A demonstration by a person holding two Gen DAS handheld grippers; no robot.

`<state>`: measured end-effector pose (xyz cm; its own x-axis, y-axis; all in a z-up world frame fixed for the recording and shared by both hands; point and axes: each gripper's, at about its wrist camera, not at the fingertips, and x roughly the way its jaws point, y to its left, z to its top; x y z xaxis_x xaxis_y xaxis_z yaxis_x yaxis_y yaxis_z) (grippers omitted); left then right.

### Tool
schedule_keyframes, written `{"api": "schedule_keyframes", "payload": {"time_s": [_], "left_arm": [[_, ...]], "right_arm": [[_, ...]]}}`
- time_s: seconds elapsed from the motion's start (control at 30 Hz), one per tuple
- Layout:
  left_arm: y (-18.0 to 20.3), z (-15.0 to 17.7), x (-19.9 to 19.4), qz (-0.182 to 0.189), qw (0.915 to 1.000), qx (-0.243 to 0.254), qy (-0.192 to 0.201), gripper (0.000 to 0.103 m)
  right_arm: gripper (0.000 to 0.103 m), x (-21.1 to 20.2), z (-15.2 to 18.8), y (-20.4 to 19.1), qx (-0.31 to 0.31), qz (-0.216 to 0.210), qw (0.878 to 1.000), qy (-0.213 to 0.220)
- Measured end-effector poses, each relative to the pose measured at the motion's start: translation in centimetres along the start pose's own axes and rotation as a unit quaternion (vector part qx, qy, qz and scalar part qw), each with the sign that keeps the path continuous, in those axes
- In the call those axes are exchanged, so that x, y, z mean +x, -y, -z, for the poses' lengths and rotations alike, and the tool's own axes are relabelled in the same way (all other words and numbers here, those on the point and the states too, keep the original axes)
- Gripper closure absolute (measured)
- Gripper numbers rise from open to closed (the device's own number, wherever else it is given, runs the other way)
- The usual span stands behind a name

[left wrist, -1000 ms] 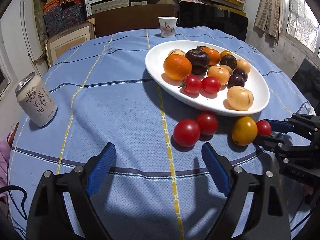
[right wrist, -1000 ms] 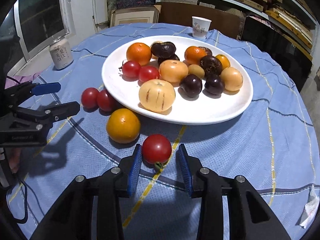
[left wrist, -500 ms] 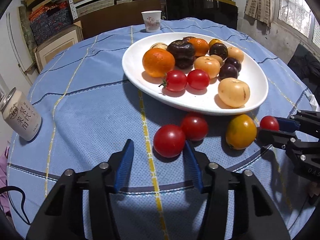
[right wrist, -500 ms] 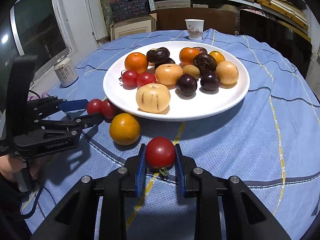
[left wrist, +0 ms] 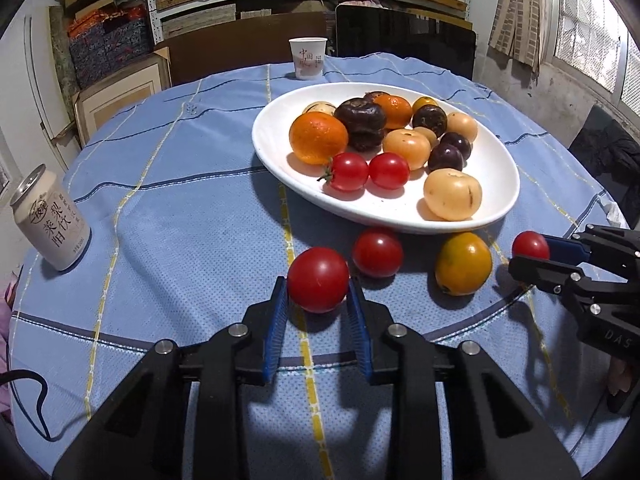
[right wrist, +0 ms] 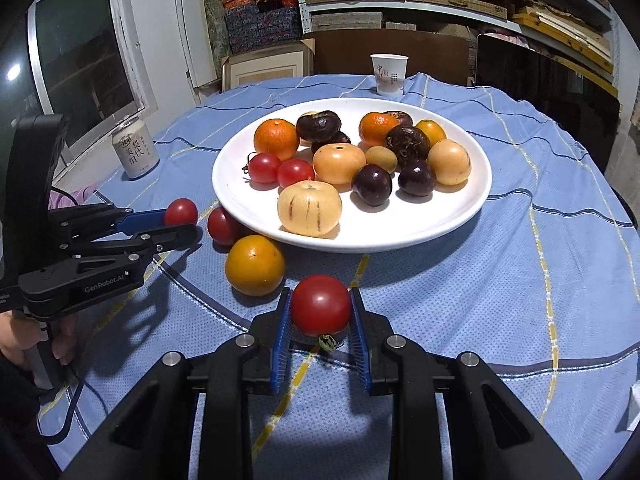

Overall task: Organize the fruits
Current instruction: 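Grasp a red tomato with the left tool while the right tool grasps another red tomato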

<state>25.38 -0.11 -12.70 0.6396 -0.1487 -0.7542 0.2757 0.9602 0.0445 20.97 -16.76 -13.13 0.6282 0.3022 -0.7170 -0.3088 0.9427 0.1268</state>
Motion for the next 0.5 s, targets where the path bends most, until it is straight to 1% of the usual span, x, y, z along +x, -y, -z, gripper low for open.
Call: {"api": "schedule_keyframes", "payload": {"time_s": [0.1,0.23,0.4,0.5], "left_arm": [[0.3,0.3,-0.5,-0.003,1.0000,0.000,-0.004,0.074],[0.3,0.7,-1.3,0.003,0.9998,-0.017,-0.012,0.074],[1.2,1.0,-3.0,0.007,0.9999,-0.012,-0.004,0.074],[1.7,0.8,-4.5,0.010,0.9999,-0.006,0.011,0.074]], "right_arm": [[0.075,-0.9,0.3,-0.1,0.001,0.001,1.000,0.006],[0.075,-2.1,0.8,0.1,0.006,0.000,1.000,0.013],[0.075,-3.6,1.5,0.5,0.009,0.005,1.000,0.015],[0.075,-4.6,1.8,0.9,0.012,0.009,1.000,0.021]]}}
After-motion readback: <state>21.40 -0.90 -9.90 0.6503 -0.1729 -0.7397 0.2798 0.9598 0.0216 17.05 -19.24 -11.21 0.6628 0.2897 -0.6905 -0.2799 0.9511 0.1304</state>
